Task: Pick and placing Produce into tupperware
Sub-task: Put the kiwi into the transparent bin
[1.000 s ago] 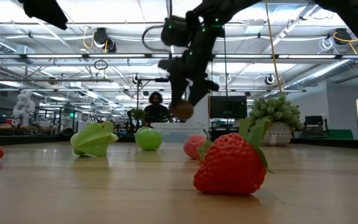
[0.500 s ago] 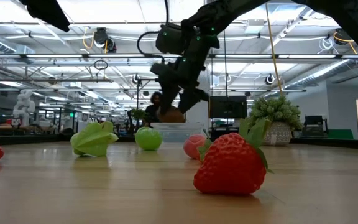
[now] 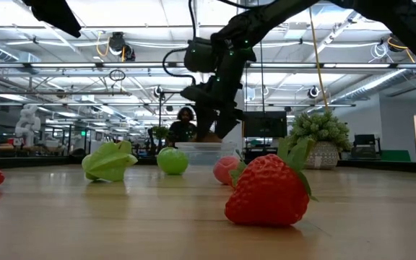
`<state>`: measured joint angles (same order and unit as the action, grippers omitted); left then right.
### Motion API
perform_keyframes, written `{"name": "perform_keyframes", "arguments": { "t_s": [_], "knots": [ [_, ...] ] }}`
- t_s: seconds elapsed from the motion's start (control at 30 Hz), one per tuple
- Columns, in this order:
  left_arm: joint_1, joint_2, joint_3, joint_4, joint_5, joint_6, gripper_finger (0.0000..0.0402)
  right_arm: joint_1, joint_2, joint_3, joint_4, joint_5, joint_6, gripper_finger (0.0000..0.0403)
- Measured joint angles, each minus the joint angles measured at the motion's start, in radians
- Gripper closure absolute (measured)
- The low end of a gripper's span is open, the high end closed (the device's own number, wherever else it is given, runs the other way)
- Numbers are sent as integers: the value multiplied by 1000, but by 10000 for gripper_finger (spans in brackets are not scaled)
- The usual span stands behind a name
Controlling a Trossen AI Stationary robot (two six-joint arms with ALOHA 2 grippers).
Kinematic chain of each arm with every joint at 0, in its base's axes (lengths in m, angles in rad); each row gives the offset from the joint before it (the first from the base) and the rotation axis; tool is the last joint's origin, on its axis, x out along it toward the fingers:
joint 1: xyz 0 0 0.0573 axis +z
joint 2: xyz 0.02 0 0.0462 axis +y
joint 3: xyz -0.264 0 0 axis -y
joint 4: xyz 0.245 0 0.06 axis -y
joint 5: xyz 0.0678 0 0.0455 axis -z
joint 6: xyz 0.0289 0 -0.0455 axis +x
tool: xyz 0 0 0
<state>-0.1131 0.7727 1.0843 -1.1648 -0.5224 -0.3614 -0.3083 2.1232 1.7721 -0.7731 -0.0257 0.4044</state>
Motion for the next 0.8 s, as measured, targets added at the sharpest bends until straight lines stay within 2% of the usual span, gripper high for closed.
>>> {"name": "perform_keyframes", "arguments": {
  "t_s": [0.57, 0.8],
  "knots": [
    [0, 0, 0, 0, 0, -1, 197, 0, 8, 1, 14, -3, -50, 178],
    [0, 0, 0, 1, 0, -1, 197, -11, 8, 1, 14, -4, 0, 167]
  ]
}}
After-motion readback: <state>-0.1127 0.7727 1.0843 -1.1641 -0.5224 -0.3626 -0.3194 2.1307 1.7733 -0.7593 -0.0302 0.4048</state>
